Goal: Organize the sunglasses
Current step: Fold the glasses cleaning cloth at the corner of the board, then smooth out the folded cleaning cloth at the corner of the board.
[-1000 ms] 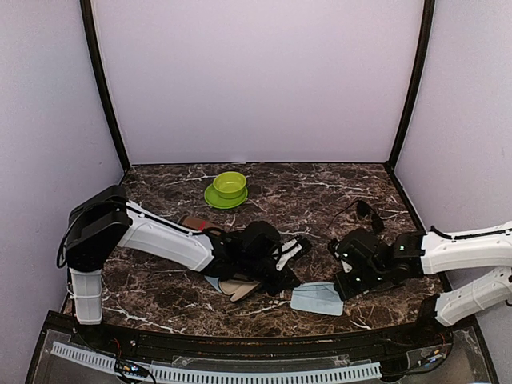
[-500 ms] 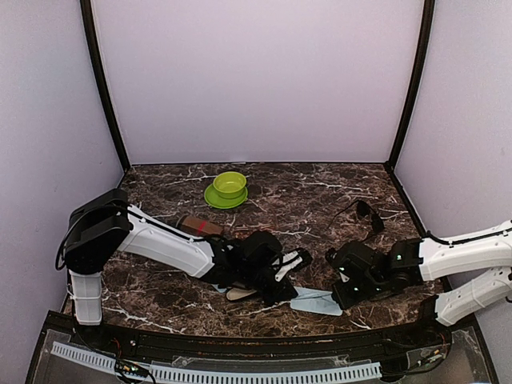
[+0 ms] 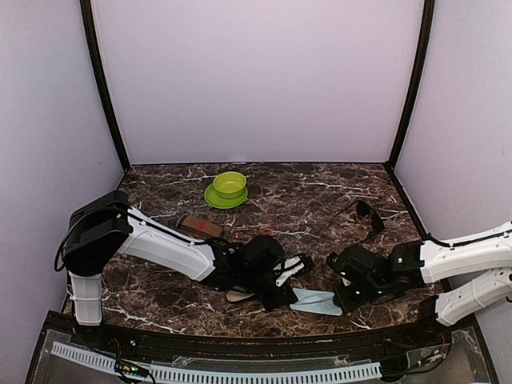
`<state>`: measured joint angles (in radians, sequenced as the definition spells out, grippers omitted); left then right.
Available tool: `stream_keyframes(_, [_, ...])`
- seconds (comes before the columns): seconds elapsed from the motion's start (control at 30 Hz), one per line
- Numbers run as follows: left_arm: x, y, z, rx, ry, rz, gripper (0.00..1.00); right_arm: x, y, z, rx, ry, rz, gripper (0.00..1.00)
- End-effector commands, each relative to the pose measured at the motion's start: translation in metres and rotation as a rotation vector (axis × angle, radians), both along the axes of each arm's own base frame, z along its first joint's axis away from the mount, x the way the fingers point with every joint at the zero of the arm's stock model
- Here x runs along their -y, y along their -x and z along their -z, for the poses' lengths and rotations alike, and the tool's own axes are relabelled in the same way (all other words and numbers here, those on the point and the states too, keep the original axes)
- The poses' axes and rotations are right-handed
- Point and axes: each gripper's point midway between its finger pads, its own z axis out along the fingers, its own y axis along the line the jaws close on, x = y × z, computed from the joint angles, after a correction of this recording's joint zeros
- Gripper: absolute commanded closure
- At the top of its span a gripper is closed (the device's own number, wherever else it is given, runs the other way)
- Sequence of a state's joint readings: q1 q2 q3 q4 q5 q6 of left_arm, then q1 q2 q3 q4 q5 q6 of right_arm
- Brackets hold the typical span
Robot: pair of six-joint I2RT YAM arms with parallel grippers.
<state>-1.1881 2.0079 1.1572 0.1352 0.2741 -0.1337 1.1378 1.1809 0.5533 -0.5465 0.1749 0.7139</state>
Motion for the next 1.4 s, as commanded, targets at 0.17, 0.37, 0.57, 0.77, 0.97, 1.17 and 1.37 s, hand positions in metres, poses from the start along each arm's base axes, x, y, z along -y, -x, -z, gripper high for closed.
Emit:
stream_keyframes(0.17, [-0.005, 0.010, -0.020, 0.008, 0.008, 0.021, 0.91, -0.003, 0.009, -0.015, -0.013, -0.099, 0.019, 0.80])
stream_keyframes(0.37, [-0.004, 0.017, -0.024, 0.007, 0.018, 0.043, 0.85, 0.002, 0.005, -0.026, 0.018, -0.160, 0.082, 0.73])
stream_keyframes(0.57, [-0.002, 0.018, -0.028, 0.008, 0.030, 0.048, 0.77, 0.004, 0.002, -0.018, 0.004, -0.150, 0.119, 0.68])
stream_keyframes(0.77, [0.007, 0.007, -0.036, 0.035, 0.061, 0.002, 0.69, -0.001, -0.010, -0.011, -0.001, -0.166, 0.167, 0.68])
stream_keyframes(0.97, [0.013, -0.002, -0.022, 0.057, 0.007, -0.012, 0.68, -0.009, -0.013, -0.002, -0.030, -0.186, 0.162, 0.70])
stream_keyframes(1.17, [0.015, 0.002, -0.016, 0.049, -0.006, 0.019, 0.68, -0.015, -0.002, 0.009, -0.095, -0.177, 0.120, 0.74])
stream_keyframes(1.37, [0.009, 0.006, -0.007, 0.036, -0.037, 0.033, 0.69, -0.016, 0.008, 0.011, -0.129, -0.202, 0.101, 0.76])
